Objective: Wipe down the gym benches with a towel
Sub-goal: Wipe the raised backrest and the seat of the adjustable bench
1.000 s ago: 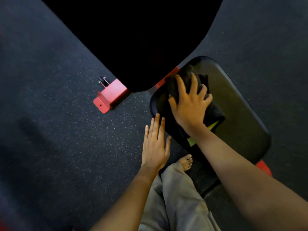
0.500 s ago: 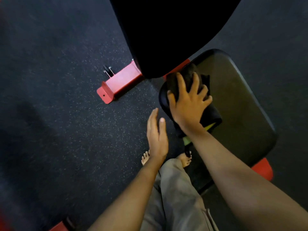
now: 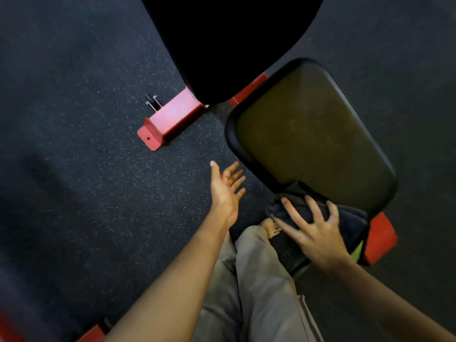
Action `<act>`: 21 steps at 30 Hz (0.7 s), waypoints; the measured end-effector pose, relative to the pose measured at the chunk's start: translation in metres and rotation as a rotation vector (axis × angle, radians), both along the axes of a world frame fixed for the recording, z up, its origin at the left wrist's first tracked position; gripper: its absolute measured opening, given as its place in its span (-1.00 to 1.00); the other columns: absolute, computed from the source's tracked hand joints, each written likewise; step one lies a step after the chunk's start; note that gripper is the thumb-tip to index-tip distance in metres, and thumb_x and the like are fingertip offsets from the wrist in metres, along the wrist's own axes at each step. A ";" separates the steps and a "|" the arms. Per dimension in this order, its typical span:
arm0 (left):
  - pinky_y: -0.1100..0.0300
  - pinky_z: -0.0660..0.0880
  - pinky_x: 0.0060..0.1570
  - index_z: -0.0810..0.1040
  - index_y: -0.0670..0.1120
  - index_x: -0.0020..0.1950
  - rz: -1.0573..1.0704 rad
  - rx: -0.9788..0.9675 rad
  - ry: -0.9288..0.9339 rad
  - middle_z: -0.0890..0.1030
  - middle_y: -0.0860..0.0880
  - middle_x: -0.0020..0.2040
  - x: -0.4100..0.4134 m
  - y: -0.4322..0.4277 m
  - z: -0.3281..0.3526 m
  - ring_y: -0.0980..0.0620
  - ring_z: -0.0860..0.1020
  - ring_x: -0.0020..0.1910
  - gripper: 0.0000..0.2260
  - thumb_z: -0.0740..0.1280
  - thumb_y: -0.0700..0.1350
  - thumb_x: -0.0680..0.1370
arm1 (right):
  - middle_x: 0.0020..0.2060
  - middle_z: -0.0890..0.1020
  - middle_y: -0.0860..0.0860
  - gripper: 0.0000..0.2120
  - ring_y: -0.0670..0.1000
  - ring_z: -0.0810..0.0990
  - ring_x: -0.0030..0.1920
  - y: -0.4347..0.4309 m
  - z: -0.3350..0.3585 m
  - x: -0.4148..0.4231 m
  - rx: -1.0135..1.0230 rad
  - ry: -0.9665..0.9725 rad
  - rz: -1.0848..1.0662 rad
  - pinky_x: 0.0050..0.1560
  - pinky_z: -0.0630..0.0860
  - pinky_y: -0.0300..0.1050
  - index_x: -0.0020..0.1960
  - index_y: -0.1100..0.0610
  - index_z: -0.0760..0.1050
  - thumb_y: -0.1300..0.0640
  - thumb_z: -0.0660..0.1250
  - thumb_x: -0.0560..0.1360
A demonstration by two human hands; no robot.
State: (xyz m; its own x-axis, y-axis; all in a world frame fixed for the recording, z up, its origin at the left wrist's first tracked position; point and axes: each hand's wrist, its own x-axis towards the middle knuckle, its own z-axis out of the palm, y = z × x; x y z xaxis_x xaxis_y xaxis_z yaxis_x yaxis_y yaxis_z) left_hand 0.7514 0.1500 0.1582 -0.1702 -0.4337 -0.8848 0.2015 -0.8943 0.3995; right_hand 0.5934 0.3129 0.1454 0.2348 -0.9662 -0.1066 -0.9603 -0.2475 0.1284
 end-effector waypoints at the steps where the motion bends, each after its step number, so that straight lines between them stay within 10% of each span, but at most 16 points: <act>1: -0.02 0.21 0.36 0.37 -0.09 0.42 -0.004 -0.005 0.009 0.41 -0.13 0.39 -0.001 0.000 0.001 -0.10 0.36 0.37 -0.35 -0.20 0.27 0.60 | 0.41 0.30 0.11 -0.55 0.34 0.34 0.23 -0.005 0.000 0.003 -0.005 0.000 0.007 0.08 0.25 0.38 0.27 -0.03 0.56 0.15 0.10 0.46; 10: 0.06 0.32 0.25 0.45 -0.13 0.35 -0.026 -0.134 -0.053 0.53 -0.13 0.27 0.007 -0.003 0.005 -0.06 0.47 0.26 -0.38 -0.15 0.23 0.62 | 0.43 0.19 0.17 -0.46 0.32 0.28 0.26 -0.080 -0.011 0.046 -0.047 -0.002 0.010 0.14 0.21 0.33 0.26 0.02 0.54 0.17 -0.07 0.45; 15: 0.11 0.40 0.07 0.55 -0.12 0.15 -0.174 -0.318 -0.282 0.61 -0.09 0.03 -0.010 0.018 0.012 0.01 0.55 0.03 -0.61 0.02 0.06 0.66 | 0.42 0.30 0.18 -0.57 0.31 0.39 0.23 -0.017 0.003 -0.013 -0.067 -0.110 0.035 0.10 0.34 0.28 0.37 -0.06 0.43 -0.03 0.20 0.51; 21: 0.27 0.28 0.26 0.53 -0.16 0.26 -0.833 -1.156 -0.601 0.50 -0.09 0.25 -0.011 0.033 0.006 0.04 0.42 0.26 -0.58 0.13 0.06 0.56 | 0.46 0.29 0.18 -0.43 0.34 0.36 0.28 -0.054 0.023 -0.075 -0.084 -0.260 -0.778 0.15 0.32 0.31 0.47 -0.10 0.27 -0.18 0.12 0.49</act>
